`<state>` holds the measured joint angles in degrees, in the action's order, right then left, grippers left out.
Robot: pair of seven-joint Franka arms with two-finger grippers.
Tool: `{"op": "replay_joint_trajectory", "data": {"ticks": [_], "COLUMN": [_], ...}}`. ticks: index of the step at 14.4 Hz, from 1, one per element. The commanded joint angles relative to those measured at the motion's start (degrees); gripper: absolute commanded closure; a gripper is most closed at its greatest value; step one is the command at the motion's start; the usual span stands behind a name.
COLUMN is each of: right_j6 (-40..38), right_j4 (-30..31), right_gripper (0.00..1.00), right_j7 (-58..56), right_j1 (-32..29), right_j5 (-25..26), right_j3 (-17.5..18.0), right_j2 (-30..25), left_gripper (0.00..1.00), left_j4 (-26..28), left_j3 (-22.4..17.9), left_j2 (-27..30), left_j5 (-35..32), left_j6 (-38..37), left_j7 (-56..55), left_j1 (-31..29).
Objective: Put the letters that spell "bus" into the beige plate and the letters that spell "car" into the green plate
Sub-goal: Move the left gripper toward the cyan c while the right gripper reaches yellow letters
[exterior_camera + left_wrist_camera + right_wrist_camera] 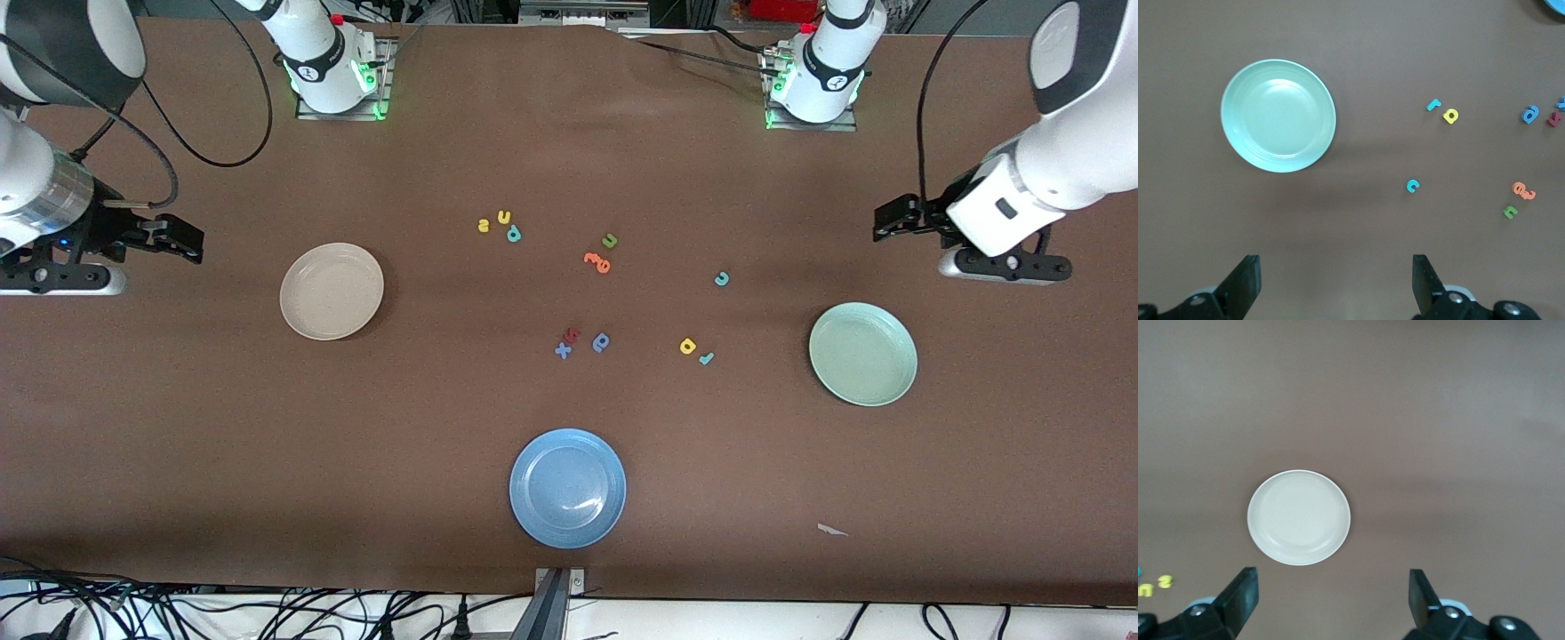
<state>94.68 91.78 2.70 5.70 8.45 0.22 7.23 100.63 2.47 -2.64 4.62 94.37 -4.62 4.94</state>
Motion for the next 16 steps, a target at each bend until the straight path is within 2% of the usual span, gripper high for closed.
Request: {"op": "replay_joint_trajectory", "data": {"ticks": [1, 3, 5, 7, 9, 11, 13, 15, 16], "right_j6": [-1.0, -3.0, -5.0, -7.7, -10.6, -9.9, -9.2, 3.1, 7.5], "right_j4": [-2.3, -2.9, -3.5, -3.5, -2.9, -2.6, -1.5, 5.5, 8.7], "right_gripper": [0.00, 0.00, 0.00, 0.00, 0.00, 0.00, 0.00, 0.00, 0.00], "right_j7": [0.2, 0.0, -0.1, -0.4, -0.4, -0.4, -1.0, 0.4, 4.2], "right_j1": [6.0, 5.8, 5.8, 5.6, 5.8, 6.4, 8.1, 7.4, 7.2], "right_j5": [6.3, 0.6, -5.3, -14.1, -15.7, -15.8, -16.5, -16.0, -15.5], "right_j3": [-0.3, -1.4, -4.5, -8.2, -8.5, -8.1, -7.9, -1.4, 0.5], "right_j2": [1.2, 0.8, 0.8, 1.1, 1.6, 2.5, 4.0, 2.2, 1.9], "left_gripper": [0.00, 0.00, 0.00, 0.00, 0.00, 0.00, 0.00, 0.00, 0.00], "left_j4": [5.9, 10.3, 16.4, 23.1, 29.7, 34.2, 35.1, 35.6, 36.1], "left_j3": [4.9, 8.3, 11.0, 13.9, 15.6, 17.1, 17.7, 17.7, 17.7], "left_j2": [1.1, 1.1, 1.9, 2.1, 2.0, 1.2, -2.4, -5.5, -6.9], "left_j5": [0.7, 0.5, 0.5, 0.3, 0.0, 0.0, -0.1, -0.2, -0.2], "left_j6": [5.5, 10.6, 17.3, 24.9, 33.6, 40.3, 45.0, 49.0, 51.4], "left_j7": [-6.3, -10.0, -11.1, -11.7, -12.9, -14.0, -15.6, -15.8, -15.9], "left_j1": [-0.1, -0.2, -0.3, -0.4, -0.3, 0.0, 0.1, 0.3, 0.9]}}
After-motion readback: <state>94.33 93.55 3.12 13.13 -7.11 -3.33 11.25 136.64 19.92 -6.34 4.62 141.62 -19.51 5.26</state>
